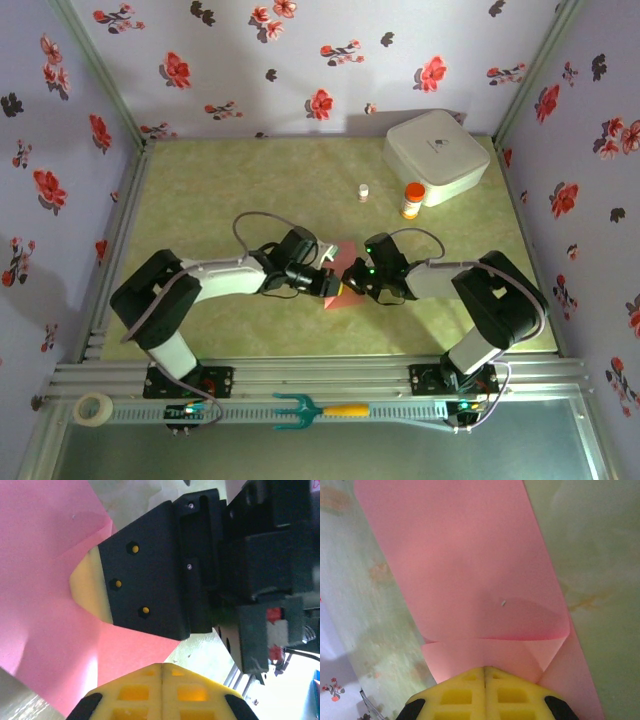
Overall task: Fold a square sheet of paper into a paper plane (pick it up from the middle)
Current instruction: Fold the triangle a second time at the center of the table.
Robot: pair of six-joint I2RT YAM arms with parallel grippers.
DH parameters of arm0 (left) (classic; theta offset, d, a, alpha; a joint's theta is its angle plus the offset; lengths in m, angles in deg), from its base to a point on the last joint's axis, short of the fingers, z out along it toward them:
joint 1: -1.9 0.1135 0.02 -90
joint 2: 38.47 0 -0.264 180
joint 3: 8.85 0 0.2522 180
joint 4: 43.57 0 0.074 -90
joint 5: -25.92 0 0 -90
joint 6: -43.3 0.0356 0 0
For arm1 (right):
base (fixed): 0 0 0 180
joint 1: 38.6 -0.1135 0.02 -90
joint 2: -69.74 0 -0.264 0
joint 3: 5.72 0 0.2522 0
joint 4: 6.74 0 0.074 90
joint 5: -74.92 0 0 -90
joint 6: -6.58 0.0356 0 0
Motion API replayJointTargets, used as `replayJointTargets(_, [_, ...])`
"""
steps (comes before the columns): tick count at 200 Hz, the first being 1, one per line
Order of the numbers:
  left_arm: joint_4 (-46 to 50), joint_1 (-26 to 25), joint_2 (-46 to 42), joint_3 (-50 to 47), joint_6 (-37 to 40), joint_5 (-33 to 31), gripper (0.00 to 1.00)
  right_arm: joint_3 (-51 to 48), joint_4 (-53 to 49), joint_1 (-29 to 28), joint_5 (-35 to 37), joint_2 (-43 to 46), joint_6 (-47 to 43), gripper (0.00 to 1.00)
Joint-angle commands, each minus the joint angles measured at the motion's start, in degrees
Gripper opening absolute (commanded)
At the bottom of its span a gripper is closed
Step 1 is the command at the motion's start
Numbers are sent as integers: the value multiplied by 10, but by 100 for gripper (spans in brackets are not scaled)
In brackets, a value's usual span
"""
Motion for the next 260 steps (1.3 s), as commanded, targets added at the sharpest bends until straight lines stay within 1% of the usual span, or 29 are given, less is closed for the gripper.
replayJointTargets(1, [21,-5,23,15,-9,26,0,-16,-52,5,33,-3,5,1])
replayJointTargets(77, [25,-7,62,15,0,26,0,-19,-46,5,33,-5,7,1])
replayJointTargets(121, [5,-6,60,-2,-8,24,0,-17,-45,5,31,-9,6,1])
replayJointTargets(160, [10,-5,64,-8,-5,27,0,-19,-43,5,32,-15,5,1])
replayJointTargets(187, [14,-6,65,-21,-5,30,0,-20,-44,5,34,-17,3,1])
replayJointTargets(224, [-9,-5,59,-56,-18,38,0,-23,-42,5,34,-20,5,1])
replayJointTargets(246, [-39,-7,39,-90,-36,39,0,-24,-44,5,36,-17,5,1])
replayJointTargets(260, [-26,-9,29,-94,-34,45,0,-23,-46,5,37,-18,3,1])
